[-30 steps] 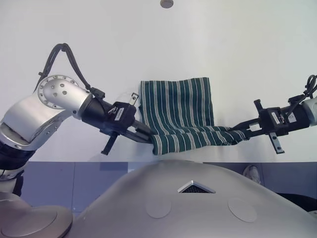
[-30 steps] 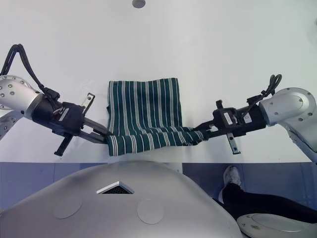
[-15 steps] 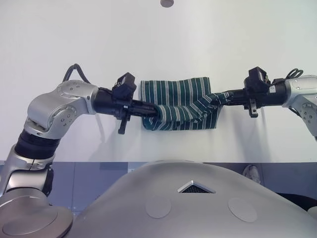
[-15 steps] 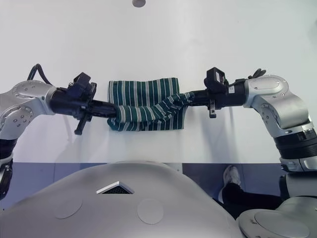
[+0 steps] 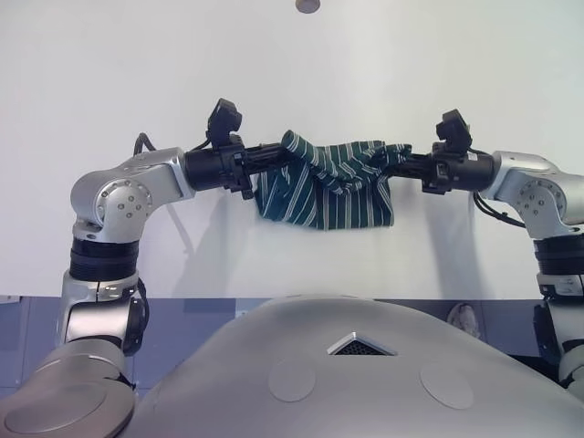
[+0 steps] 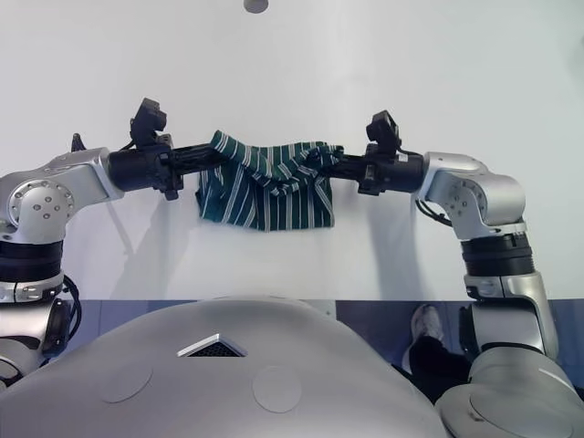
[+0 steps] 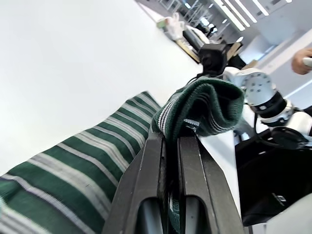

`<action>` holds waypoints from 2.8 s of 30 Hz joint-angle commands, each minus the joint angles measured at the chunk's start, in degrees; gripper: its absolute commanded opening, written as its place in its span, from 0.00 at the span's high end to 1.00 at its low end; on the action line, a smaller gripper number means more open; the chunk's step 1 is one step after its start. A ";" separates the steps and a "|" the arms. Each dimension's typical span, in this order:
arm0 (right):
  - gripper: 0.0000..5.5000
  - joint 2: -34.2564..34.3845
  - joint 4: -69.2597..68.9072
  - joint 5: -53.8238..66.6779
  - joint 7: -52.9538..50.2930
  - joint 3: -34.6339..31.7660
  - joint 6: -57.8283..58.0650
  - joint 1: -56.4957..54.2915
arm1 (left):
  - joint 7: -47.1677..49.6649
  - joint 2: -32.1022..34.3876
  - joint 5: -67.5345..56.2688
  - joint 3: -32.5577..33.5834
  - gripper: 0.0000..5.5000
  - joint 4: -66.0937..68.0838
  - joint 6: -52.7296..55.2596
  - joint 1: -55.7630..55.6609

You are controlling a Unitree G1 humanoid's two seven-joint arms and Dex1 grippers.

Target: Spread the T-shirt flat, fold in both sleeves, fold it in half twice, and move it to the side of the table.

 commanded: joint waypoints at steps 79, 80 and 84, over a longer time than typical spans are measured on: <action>0.03 30.99 22.88 -19.46 -48.76 -31.22 -41.06 -1.67 | 58.82 -19.99 47.83 12.11 0.39 77.12 -49.31 -38.02; 0.03 31.37 24.31 -19.54 -49.00 -31.39 -42.19 -2.47 | 60.60 -18.94 47.44 13.78 0.39 80.48 -50.74 -39.81; 0.03 32.53 29.56 -19.88 -49.16 -31.49 -46.37 -4.36 | 64.40 -14.10 46.82 18.84 0.39 87.16 -53.94 -43.84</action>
